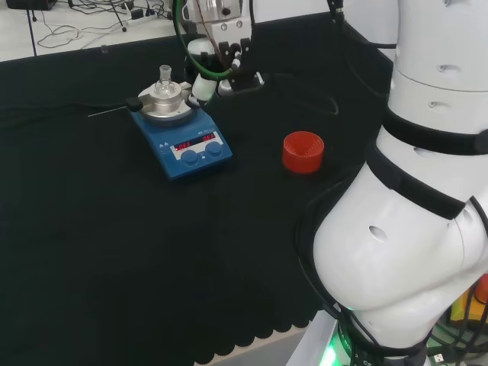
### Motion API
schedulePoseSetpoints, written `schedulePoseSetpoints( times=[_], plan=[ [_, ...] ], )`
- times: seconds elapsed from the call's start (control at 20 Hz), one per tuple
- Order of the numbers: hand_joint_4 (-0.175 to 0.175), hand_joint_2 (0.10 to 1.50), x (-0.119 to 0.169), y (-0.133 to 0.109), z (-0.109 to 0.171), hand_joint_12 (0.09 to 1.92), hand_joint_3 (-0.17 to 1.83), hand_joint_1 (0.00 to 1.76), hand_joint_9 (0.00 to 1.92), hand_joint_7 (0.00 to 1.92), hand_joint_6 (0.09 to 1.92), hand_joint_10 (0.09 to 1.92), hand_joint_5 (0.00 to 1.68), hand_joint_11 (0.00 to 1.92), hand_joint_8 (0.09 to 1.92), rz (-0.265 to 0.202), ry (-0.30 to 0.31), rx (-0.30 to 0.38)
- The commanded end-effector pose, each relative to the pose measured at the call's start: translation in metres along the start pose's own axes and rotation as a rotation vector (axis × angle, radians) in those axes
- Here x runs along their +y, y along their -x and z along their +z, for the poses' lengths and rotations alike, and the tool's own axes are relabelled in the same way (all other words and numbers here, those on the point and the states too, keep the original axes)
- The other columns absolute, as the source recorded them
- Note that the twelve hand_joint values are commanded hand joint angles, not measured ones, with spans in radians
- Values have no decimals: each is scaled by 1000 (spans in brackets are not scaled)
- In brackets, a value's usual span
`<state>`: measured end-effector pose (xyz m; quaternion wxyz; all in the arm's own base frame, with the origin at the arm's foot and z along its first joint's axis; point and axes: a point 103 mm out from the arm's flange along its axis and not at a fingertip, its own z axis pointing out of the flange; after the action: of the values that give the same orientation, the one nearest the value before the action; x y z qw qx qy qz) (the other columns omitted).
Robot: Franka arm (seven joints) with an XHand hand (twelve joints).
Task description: Turn on the heater.
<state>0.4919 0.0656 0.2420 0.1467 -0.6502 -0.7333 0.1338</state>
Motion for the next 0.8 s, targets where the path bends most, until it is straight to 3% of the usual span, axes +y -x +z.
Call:
schedulePoseSetpoints(
  times=[0.05, 0.25, 0.8],
  plan=[
    [-165, 686, 6, -3, 36, 871, 630, 1046, 1633, 1458, 659, 892, 561, 1504, 1056, 0, -116, 35],
    [-175, 738, 9, -8, 52, 992, 640, 1088, 1737, 1591, 653, 1229, 620, 1690, 1275, -3, -171, 42],
    [-140, 760, 3, -21, 77, 1182, 824, 1365, 1735, 1623, 773, 1317, 423, 1393, 1383, -33, -223, 45]
  ],
)
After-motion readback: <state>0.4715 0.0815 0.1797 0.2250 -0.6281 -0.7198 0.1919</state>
